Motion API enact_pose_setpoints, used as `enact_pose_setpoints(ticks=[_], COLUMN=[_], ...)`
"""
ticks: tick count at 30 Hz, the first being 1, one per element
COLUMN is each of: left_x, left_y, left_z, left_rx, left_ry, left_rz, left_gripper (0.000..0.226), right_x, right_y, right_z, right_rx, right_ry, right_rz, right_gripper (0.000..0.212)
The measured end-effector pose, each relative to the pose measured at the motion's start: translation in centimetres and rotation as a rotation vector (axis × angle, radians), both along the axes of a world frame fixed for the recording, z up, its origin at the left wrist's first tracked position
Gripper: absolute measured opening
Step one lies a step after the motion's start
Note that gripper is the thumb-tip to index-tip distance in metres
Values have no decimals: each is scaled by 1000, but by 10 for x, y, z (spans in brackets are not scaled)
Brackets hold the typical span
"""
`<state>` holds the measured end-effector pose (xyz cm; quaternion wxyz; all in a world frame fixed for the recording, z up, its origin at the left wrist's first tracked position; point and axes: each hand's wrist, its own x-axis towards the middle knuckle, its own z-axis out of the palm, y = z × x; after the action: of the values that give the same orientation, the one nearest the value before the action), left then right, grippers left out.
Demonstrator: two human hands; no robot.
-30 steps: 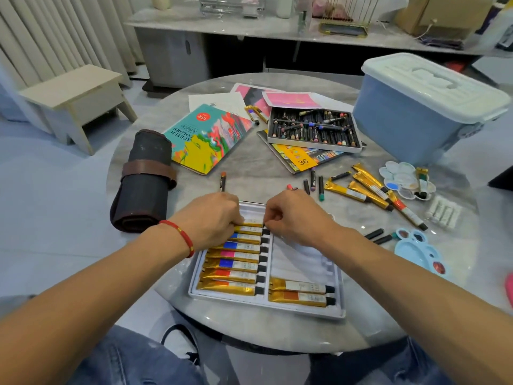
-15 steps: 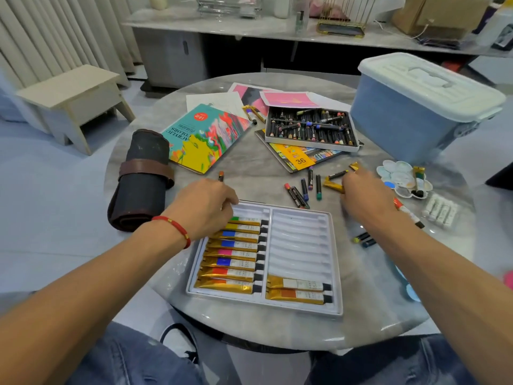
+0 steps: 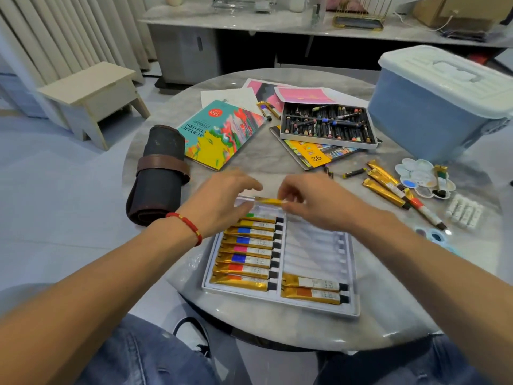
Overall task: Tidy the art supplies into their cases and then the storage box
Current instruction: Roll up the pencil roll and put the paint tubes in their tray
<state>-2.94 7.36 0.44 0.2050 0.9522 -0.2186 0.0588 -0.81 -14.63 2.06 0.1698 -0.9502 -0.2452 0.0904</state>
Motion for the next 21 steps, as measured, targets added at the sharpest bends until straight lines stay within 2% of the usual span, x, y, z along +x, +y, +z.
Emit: enact_pose_setpoints(ticks=[3, 9, 12, 16, 21], left_x=[0, 3, 3, 3, 4], left_y=[1, 6, 4, 4, 5], left_z=[-10, -17, -16, -17, -15], left_rx=[142, 171, 203, 290, 322], left_ry=[62, 44, 22, -84, 16], left_rz=[-59, -51, -66, -75, -49], left_gripper=[28, 22, 23, 19, 22], right_x=[1, 9, 13, 15, 18], right_y=[19, 17, 10, 2, 0], right_z=[-23, -36, -29, -28, -29], right_rx=[-9, 79, 71, 173, 196], right_ry=[-102, -103, -18, 99, 144], right_rz=[65, 64, 44, -14, -46], right_gripper=[11, 12, 11, 13, 15])
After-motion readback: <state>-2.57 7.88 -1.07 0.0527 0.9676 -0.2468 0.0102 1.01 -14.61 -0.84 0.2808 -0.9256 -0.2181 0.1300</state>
